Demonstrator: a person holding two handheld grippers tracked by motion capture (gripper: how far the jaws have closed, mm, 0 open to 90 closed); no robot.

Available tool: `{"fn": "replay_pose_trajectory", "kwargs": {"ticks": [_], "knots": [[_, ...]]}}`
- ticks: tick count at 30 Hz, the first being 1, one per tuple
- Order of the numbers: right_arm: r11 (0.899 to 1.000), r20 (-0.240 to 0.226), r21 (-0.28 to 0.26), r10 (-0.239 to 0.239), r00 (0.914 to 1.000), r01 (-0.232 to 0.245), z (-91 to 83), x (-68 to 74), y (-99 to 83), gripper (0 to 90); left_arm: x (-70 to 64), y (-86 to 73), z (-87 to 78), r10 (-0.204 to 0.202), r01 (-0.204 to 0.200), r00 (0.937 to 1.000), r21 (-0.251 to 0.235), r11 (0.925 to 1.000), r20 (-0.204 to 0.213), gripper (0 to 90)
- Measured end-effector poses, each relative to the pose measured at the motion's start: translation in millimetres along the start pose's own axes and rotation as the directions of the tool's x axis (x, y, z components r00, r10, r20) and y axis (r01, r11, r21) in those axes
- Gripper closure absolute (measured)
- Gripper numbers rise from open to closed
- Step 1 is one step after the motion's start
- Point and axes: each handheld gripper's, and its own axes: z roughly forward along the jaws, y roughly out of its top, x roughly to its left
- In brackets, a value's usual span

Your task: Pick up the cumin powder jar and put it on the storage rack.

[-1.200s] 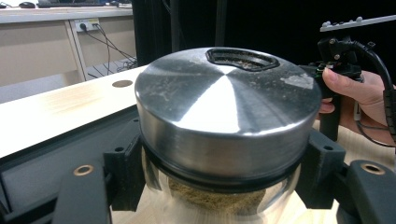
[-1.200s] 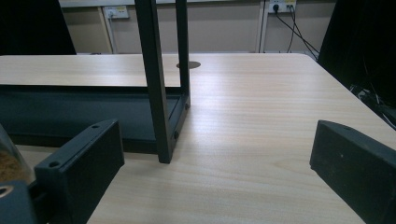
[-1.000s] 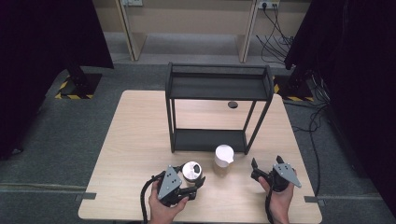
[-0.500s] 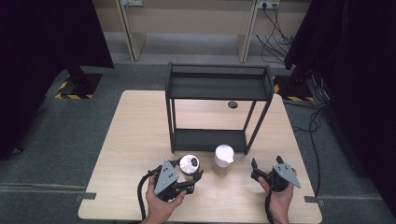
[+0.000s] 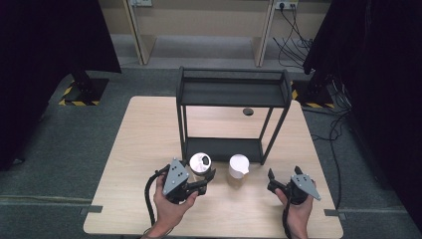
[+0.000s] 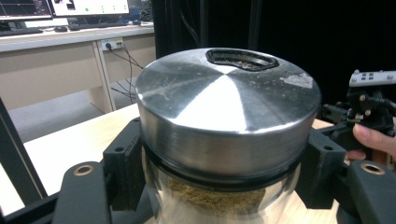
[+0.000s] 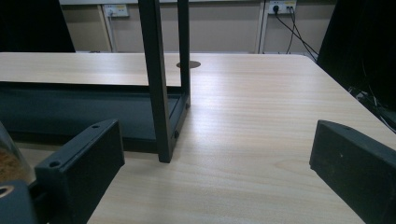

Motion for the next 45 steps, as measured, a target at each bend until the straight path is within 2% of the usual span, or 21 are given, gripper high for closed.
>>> {"fn": "replay_pose_trajectory", "kwargs": {"ticks": [14,17,22,29,36,45], "knots": [[1.0,0.0,0.001,0.002,1.0,-0.002,-0.1,0.0,0.1,3.2,5.4,35.6,8.6,0.027,-0.026,0.9992,0.008,0.9996,-0.028,30.8],[1.0,0.0,0.001,0.002,1.0,-0.002,-0.1,0.0,0.0,3.2,9.9,38.9,9.4,0.018,-0.018,0.9997,0.0,0.9998,-0.019,30.8],[1.0,0.0,0.0,-0.001,1.0,0.001,0.0,0.1,0.0,3.2,13.3,44.0,9.9,0.012,-0.013,0.9994,-0.006,0.9999,-0.033,30.8],[1.0,0.0,0.001,-0.003,1.0,0.003,0.1,0.3,0.2,3.2,18.4,53.8,9.6,0.01,-0.011,0.9995,-0.018,0.9998,-0.031,30.8],[1.0,0.0,0.002,-0.003,1.0,0.003,0.1,0.3,0.3,3.2,20.6,65.5,9.5,0.033,-0.034,0.9987,-0.018,0.9993,-0.038,30.8],[1.0,-0.001,0.001,-0.003,1.0,0.003,0.1,0.3,0.2,3.2,24.7,80.9,8.1,0.039,-0.04,0.9984,-0.032,0.9987,-0.042,30.8]]}}
